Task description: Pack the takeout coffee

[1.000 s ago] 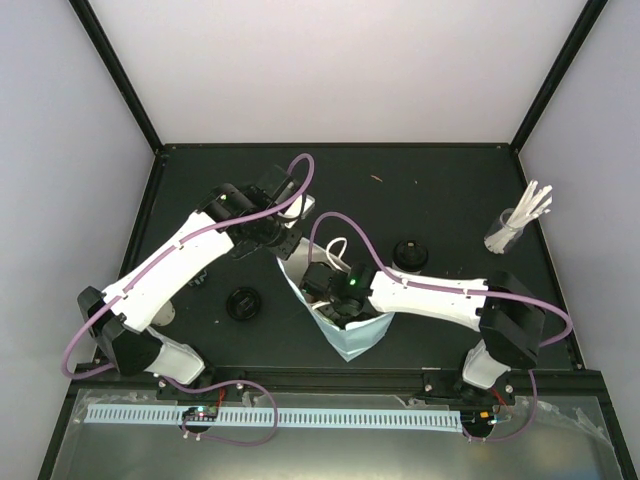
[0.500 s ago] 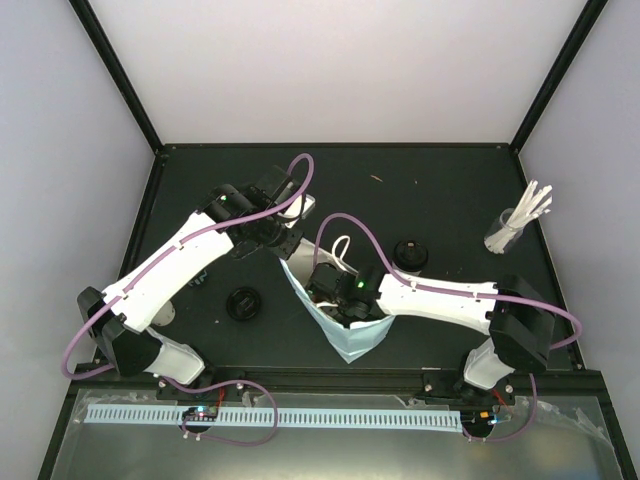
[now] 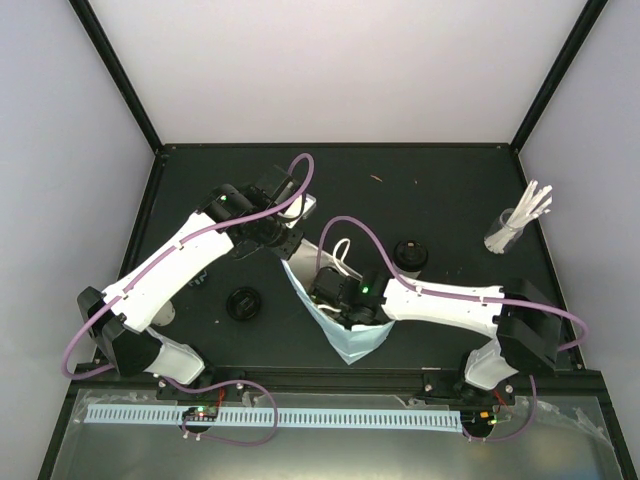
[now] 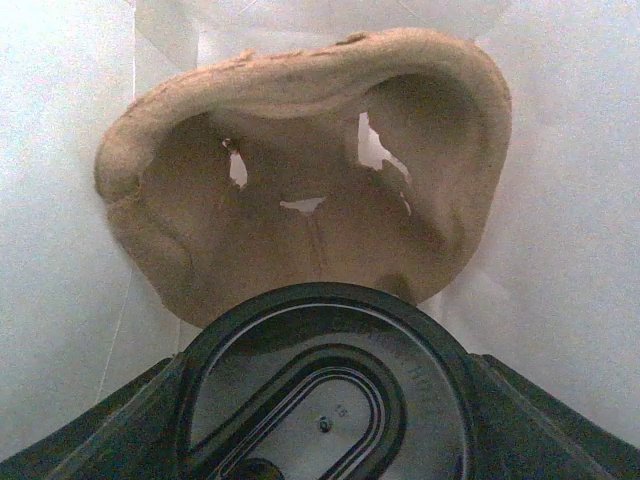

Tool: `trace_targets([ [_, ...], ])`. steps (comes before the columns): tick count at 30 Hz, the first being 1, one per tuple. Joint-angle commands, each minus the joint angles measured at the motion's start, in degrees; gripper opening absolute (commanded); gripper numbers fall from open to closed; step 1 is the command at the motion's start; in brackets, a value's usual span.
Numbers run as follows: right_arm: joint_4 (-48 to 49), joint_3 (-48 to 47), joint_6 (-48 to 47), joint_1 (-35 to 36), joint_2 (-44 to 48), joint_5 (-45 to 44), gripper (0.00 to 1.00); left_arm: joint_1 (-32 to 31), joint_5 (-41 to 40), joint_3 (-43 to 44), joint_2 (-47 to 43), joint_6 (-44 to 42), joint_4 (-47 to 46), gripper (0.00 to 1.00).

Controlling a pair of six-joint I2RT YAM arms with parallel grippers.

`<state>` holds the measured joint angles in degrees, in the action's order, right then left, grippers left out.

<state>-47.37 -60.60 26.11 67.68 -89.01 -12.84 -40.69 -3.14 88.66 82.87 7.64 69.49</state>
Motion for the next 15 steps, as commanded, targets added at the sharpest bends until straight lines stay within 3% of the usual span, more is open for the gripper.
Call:
trace_targets([
  [1, -14.2, 9.3, 4.2, 1.6, -4.5, 8.4, 0.37, 1.9, -5.5, 0.8, -1.0, -0.3, -2.8, 0.02],
  [15, -8.5, 13.4, 7.7, 6.2, -6.1, 14.1, 0.36, 1.9, -3.5, 0.3, -1.4, -0.2, -3.4, 0.02],
])
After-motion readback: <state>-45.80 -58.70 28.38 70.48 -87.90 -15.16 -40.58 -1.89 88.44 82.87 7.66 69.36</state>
